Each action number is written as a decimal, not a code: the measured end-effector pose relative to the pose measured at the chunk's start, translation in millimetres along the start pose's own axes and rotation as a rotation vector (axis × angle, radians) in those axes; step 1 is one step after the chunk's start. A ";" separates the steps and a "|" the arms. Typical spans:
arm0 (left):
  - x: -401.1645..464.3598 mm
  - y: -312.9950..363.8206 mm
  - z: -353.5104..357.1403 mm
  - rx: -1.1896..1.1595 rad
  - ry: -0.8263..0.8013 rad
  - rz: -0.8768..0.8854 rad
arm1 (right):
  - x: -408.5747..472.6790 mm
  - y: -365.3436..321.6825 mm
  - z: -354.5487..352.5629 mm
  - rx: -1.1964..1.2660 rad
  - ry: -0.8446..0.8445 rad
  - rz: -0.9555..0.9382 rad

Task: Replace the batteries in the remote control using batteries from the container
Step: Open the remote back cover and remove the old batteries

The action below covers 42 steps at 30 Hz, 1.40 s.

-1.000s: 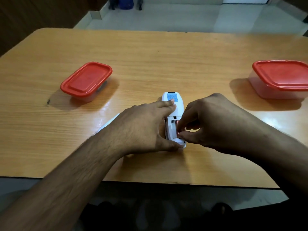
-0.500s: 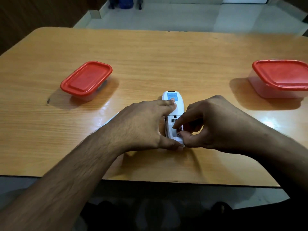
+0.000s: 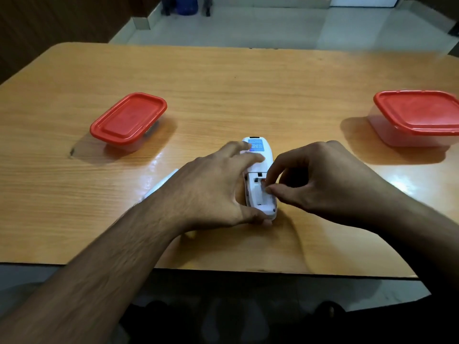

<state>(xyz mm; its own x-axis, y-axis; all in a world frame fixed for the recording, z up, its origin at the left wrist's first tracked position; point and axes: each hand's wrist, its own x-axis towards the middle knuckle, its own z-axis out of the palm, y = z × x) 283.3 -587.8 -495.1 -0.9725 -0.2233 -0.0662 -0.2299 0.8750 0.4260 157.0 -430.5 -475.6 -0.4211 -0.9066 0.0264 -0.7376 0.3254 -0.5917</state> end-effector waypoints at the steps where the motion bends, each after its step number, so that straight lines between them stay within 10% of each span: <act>1: -2.6 1.0 -1.2 -0.028 0.042 0.005 | -1.1 1.0 -1.2 0.008 0.016 0.012; 12: -1.5 30.5 -12.5 -0.925 0.179 -0.163 | -17.9 10.8 -31.4 0.155 0.115 0.276; 33: 86.0 89.1 7.5 -0.240 -0.124 -0.405 | -14.5 54.5 -22.6 0.196 0.118 0.459; 42: 93.5 79.8 8.4 -0.330 -0.120 -0.472 | -9.7 58.2 -22.5 0.262 0.060 0.515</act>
<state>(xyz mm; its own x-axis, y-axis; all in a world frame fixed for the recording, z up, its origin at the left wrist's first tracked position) 173.8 -535.2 -474.8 -0.7698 -0.4887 -0.4106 -0.6337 0.5087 0.5828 106.3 -396.7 -492.2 -0.7259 -0.6299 -0.2760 -0.2779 0.6358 -0.7201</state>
